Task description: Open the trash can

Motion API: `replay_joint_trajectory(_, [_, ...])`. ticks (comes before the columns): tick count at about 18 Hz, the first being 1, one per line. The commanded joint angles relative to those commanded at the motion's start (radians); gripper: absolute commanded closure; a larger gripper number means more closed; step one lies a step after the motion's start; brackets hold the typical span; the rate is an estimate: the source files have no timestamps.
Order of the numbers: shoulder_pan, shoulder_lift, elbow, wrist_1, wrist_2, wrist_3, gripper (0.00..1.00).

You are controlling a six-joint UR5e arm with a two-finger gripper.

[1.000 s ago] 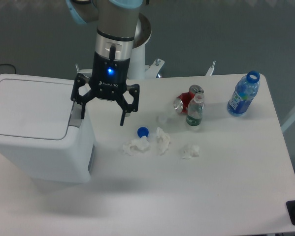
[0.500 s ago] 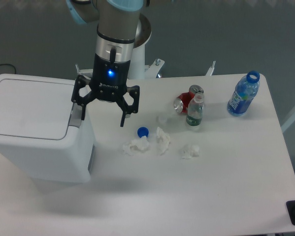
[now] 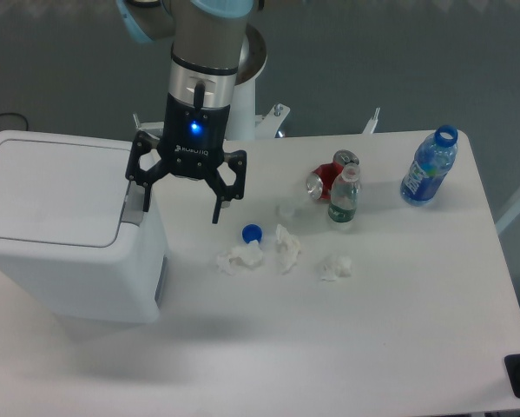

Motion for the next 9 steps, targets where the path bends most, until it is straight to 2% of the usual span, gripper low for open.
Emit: replay_joint_trajectory(9, [-0.005,0.005,-0.012,-0.002,0.000,0.000,0.00])
